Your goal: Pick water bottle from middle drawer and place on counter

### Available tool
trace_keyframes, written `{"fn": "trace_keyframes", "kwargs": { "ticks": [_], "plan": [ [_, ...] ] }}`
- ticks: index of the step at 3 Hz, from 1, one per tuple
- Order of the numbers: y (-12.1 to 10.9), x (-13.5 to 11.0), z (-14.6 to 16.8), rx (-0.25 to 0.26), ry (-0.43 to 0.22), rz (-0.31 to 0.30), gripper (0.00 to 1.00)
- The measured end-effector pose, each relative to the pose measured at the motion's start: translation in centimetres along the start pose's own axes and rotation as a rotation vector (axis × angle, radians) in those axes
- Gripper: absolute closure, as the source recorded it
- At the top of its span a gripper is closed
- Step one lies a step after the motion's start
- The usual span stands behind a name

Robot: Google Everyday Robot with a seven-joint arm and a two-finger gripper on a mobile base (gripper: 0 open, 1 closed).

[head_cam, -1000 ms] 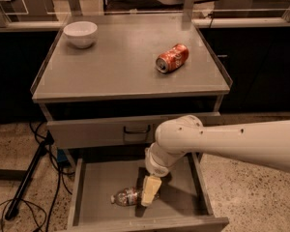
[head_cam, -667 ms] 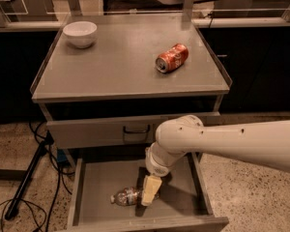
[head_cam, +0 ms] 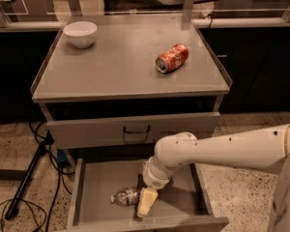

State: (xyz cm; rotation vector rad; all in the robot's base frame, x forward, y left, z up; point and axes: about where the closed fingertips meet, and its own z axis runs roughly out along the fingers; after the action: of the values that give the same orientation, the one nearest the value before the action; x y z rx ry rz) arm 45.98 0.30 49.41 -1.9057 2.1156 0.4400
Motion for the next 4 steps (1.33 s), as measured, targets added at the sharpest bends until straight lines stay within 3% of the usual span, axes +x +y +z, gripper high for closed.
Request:
{"fn": "trace_keyframes", "kwargs": {
  "ticks": [1, 2, 3, 4],
  "plan": [
    [0.0, 0.1, 0.2, 0.001, -0.014, -0.006, 0.0],
    [-1.0, 0.6, 2.6, 0.003, -0.037, -0.012, 0.0],
    [-3.6, 1.4, 6.0, -0.004, -0.045, -0.045, 0.0],
    [-3.8, 1.5, 6.3, -0.005, -0.048, -0.046, 0.0]
  ]
}}
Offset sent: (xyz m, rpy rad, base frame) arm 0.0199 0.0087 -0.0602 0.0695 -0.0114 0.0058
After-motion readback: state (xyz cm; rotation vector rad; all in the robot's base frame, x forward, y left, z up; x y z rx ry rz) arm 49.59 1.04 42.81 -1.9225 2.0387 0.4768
